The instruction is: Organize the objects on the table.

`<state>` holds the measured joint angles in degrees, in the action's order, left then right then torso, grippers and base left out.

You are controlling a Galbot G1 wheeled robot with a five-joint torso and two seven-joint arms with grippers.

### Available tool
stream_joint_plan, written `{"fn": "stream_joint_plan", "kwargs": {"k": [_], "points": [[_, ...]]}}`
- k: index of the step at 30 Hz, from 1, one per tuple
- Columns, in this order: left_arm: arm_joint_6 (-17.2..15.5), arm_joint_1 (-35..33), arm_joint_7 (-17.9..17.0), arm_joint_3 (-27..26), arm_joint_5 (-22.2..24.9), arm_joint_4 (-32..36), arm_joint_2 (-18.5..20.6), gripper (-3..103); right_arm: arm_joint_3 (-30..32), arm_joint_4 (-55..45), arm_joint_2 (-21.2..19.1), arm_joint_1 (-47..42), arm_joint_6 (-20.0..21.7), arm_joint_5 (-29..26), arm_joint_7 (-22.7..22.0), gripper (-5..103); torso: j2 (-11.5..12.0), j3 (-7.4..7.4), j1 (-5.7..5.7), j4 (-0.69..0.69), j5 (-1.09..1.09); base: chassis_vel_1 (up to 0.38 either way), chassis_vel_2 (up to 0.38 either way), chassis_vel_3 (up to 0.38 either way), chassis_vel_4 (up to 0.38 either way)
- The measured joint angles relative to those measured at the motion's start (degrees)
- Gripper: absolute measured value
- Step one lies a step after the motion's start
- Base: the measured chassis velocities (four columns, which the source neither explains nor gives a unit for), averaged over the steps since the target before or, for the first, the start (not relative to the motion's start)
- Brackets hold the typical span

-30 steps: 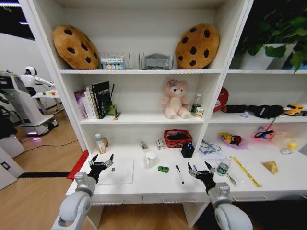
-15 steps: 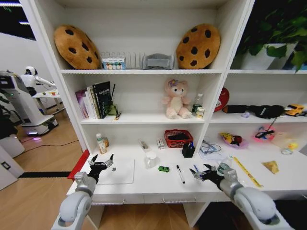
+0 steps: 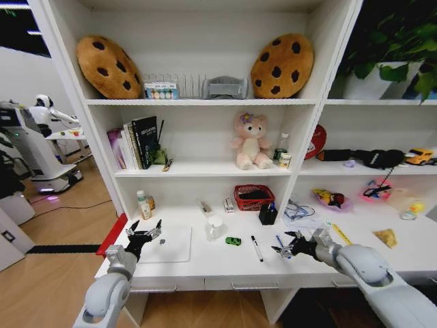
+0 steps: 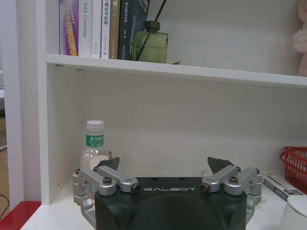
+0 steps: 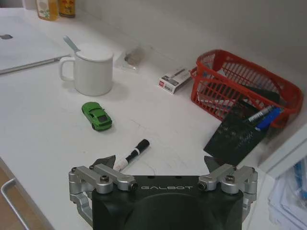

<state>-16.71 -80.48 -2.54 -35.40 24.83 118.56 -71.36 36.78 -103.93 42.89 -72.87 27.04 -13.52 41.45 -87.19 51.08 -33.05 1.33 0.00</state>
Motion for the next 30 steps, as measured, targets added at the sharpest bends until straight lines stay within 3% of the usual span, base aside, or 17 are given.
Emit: {"fn": "stream_joint_plan", "kwargs": {"k": [2,4,9,11,15,21,30], "points": [[0.0,0.0,0.0,0.0,0.0,0.0,0.0,100,-0.8,1.1,0.1,1.0,-1.7,0.4,0.9,100,0.0,0.0,0.0,0.0,0.01,0.0,0.0,0.0,0.0],[0.0,0.0,0.0,0.0,0.0,0.0,0.0,100,-6.5,7.4,1.2,9.2,-8.2,1.5,7.2,100,0.0,0.0,0.0,-0.02,-0.01,0.0,0.0,0.0,0.0],[0.0,0.0,0.0,0.0,0.0,0.0,0.0,100,-10.8,10.2,1.3,12.7,-7.0,-3.6,7.3,100,0.0,0.0,0.0,0.0,-0.01,0.0,0.0,0.0,0.0],[0.0,0.0,0.0,0.0,0.0,0.0,0.0,100,-14.2,11.4,1.5,14.2,-4.3,-8.7,4.9,100,0.0,0.0,0.0,0.0,0.01,0.0,0.0,0.0,0.0],[0.0,0.0,0.0,0.0,0.0,0.0,0.0,100,-19.3,13.9,2.1,17.4,-2.1,-13.8,2.2,100,0.0,0.0,0.0,0.0,0.0,0.0,0.0,0.0,0.0],[0.0,0.0,0.0,0.0,0.0,0.0,0.0,100,-24.7,15.5,1.7,20.6,-0.3,-15.1,0.3,100,0.0,0.0,0.0,-0.01,0.0,0.0,0.0,0.0,0.0],[0.0,0.0,0.0,0.0,0.0,0.0,0.0,100,-30.5,14.7,-1.5,23.4,-0.2,-14.8,1.4,100,0.0,0.0,0.0,0.0,0.0,0.0,0.0,0.0,0.0]]}}
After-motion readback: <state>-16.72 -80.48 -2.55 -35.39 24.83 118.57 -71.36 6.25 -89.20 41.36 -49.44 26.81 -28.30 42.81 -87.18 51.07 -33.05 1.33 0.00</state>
